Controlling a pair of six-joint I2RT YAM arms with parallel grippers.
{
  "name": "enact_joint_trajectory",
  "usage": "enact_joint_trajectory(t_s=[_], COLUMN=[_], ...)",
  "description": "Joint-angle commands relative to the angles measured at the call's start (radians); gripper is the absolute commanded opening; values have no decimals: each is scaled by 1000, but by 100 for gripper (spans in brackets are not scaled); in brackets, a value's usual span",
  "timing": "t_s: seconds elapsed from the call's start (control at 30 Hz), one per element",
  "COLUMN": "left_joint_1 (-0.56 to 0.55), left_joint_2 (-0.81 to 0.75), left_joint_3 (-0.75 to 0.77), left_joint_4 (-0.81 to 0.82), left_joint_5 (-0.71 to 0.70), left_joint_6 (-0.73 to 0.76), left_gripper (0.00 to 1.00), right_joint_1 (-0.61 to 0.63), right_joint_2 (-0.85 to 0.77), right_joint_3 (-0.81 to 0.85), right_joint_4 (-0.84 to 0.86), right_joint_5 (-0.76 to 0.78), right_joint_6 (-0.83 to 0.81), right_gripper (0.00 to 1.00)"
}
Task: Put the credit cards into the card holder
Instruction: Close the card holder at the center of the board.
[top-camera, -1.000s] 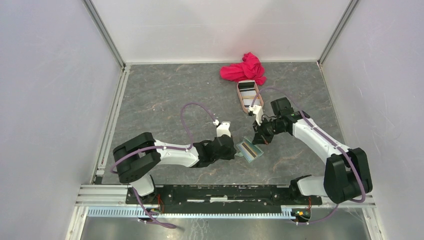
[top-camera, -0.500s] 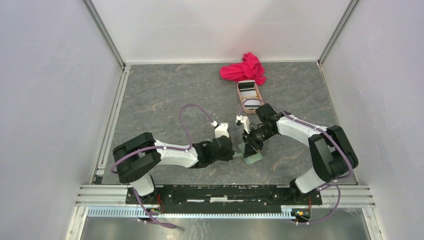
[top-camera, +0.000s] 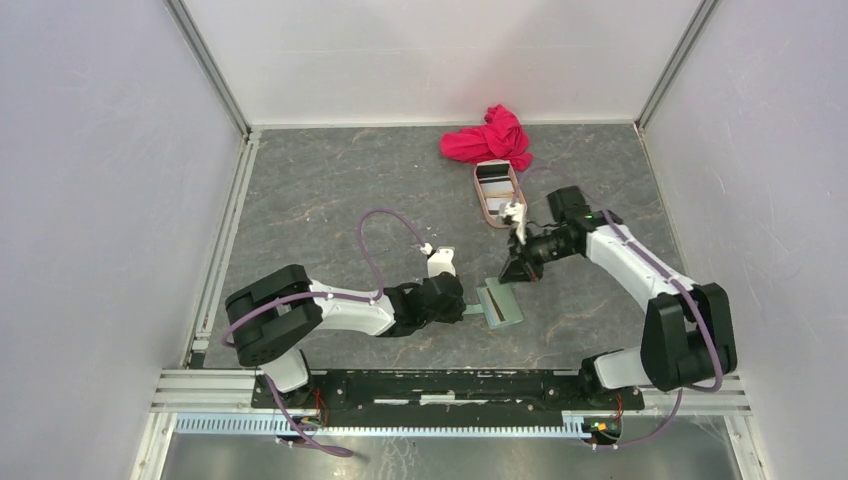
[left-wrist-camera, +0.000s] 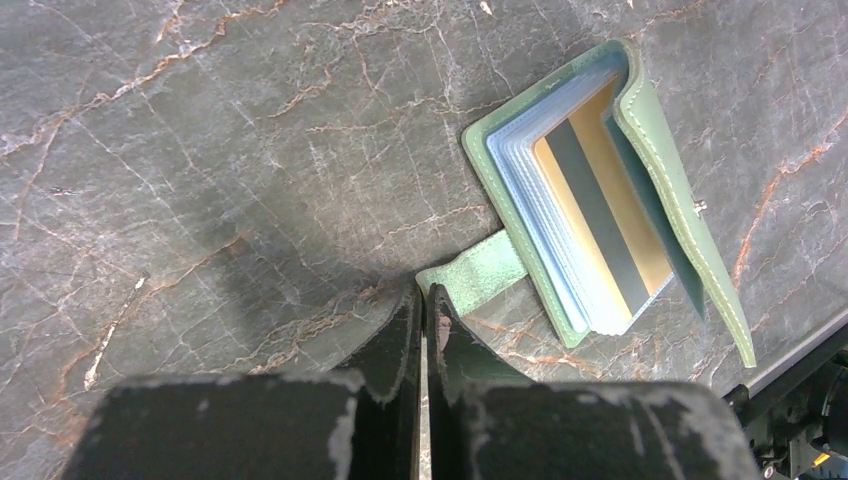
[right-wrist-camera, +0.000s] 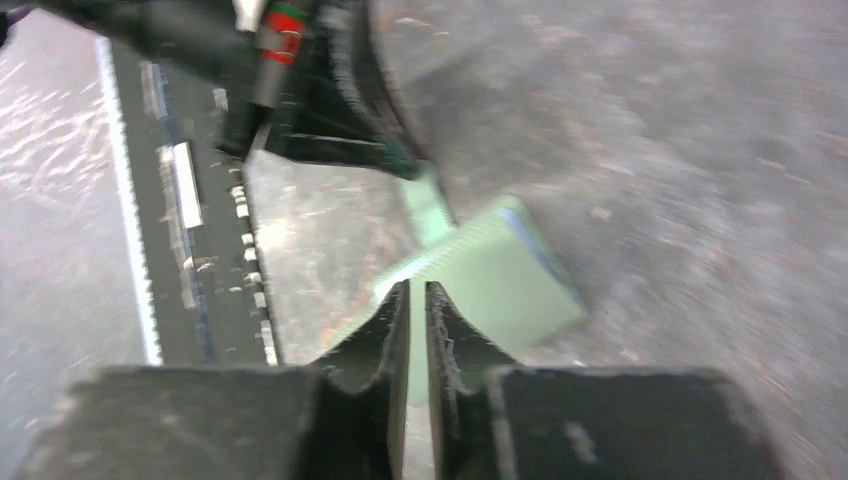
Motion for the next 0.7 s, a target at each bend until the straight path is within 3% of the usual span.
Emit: enact_joint_trajectory(t_s=[0.0,0.07,0.2,0.67], left_joint_1=[8,9,7,8], left_joint_2=[-33,-35,-41,-100], left_joint_3=[-6,-7,-7,-50], left_joint_4=[5,5,14,197], left_joint_5=[-24,-22,-17,57], left_joint_6=[-13,-13,-2,59], left_gripper=[2,2,2,2], right_joint_1=[-172,-192,-169,-42], right_joint_2=[-62,-86,-58,59], right_joint_3=[-37,-108,-210,-220], right_joint_4=[81,195,307,367], right_joint_5=[-14,108,174,128], right_joint_6=[-4,58,94,165], right_gripper=[10,5,0,3])
